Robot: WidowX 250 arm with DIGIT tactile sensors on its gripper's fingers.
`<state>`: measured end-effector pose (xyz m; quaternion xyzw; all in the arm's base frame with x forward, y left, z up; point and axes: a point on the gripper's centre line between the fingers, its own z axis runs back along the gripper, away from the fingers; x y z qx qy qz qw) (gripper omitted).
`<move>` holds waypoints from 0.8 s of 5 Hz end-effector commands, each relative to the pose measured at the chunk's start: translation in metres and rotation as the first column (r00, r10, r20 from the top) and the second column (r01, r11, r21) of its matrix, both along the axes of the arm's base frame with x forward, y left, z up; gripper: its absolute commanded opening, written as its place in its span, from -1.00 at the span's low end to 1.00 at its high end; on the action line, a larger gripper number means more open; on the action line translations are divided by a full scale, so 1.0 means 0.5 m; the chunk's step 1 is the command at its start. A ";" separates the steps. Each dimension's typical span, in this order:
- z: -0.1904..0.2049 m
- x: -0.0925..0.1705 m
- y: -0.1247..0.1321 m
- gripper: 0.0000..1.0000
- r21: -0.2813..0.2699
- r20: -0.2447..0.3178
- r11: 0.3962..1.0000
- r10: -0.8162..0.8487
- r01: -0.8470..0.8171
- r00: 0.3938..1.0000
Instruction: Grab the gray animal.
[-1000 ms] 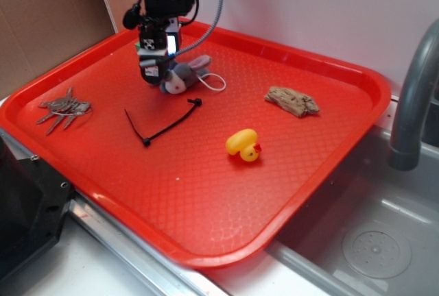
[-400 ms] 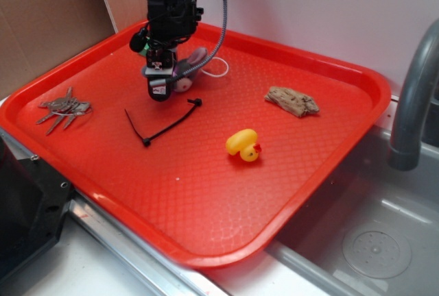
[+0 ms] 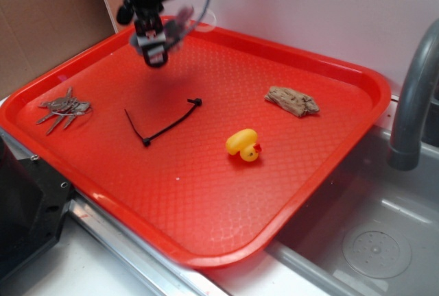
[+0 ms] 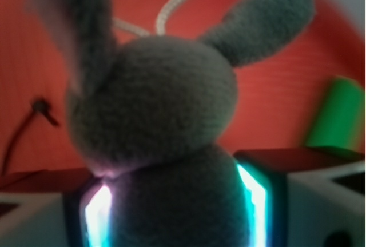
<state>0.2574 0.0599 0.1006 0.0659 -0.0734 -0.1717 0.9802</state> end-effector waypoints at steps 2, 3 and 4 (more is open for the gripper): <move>0.309 -0.104 0.006 -1.00 -0.228 0.072 0.707 0.698 -0.670 0.712; 0.409 -0.099 0.004 -1.00 -0.246 0.061 0.535 0.841 -0.808 0.538; 0.446 -0.095 0.000 -1.00 -0.246 0.083 0.563 0.823 -0.789 0.562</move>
